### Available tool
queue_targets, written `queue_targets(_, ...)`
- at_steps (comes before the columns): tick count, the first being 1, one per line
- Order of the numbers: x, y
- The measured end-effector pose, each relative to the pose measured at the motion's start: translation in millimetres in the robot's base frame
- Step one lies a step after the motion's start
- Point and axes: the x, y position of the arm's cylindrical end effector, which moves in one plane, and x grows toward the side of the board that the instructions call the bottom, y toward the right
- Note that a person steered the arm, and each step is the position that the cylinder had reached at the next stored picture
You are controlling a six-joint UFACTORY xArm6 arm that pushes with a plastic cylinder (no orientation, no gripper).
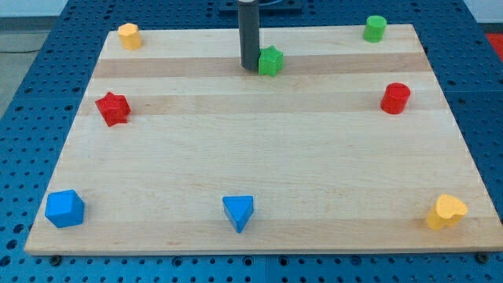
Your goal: Place the green circle right to the green star
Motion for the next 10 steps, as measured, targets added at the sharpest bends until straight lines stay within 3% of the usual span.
queue_targets(1,-34,-11)
queue_targets(2,-83,58)
queue_targets(3,-100,113)
queue_targets(6,-89,165)
queue_targets(7,-49,214)
queue_targets(8,-41,292)
queue_targets(9,-92,327)
queue_targets(10,-101,318)
